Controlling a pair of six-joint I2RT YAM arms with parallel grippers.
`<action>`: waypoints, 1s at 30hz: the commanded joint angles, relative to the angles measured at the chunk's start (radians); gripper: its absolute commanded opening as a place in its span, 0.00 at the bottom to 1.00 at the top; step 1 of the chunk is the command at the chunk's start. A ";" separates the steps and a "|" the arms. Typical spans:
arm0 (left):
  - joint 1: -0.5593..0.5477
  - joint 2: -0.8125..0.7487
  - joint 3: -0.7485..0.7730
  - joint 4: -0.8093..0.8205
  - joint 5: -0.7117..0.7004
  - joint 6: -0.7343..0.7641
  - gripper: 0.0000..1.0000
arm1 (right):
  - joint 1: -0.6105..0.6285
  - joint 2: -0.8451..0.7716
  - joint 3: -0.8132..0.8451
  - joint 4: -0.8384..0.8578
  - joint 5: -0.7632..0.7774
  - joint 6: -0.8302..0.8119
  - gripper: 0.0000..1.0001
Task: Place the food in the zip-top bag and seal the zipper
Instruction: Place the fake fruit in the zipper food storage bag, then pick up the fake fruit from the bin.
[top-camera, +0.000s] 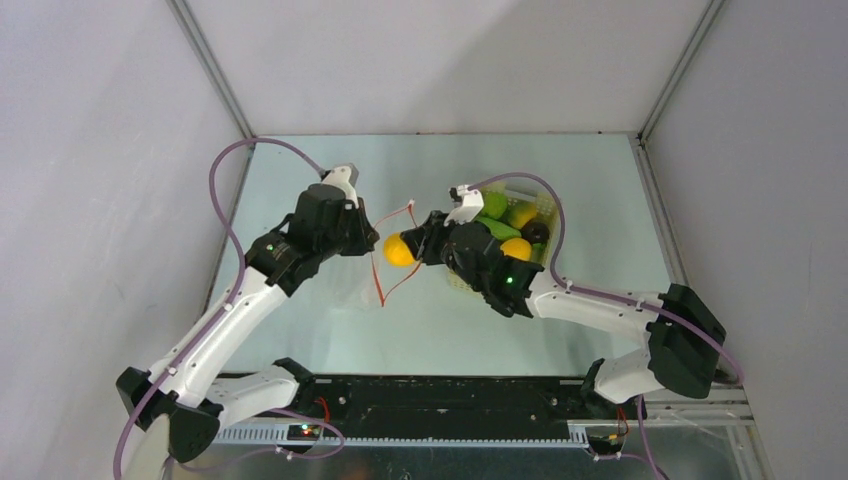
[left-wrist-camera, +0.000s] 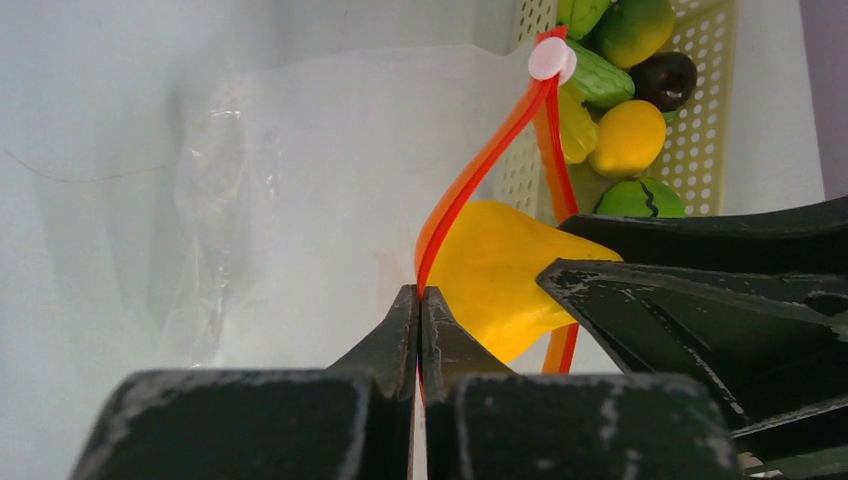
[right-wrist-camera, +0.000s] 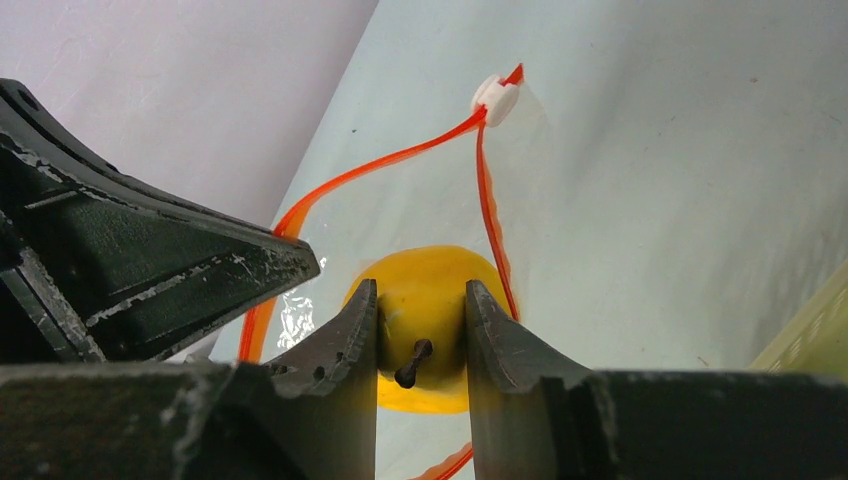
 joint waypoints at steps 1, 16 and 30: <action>-0.007 -0.006 -0.020 0.044 0.067 0.015 0.00 | 0.019 0.030 0.038 0.070 0.036 0.009 0.20; -0.006 -0.025 -0.021 0.040 0.026 0.020 0.00 | 0.027 -0.105 0.053 -0.051 -0.067 -0.225 0.99; -0.006 -0.012 -0.023 0.039 0.027 0.020 0.00 | -0.256 -0.274 0.016 -0.796 0.022 -0.086 0.98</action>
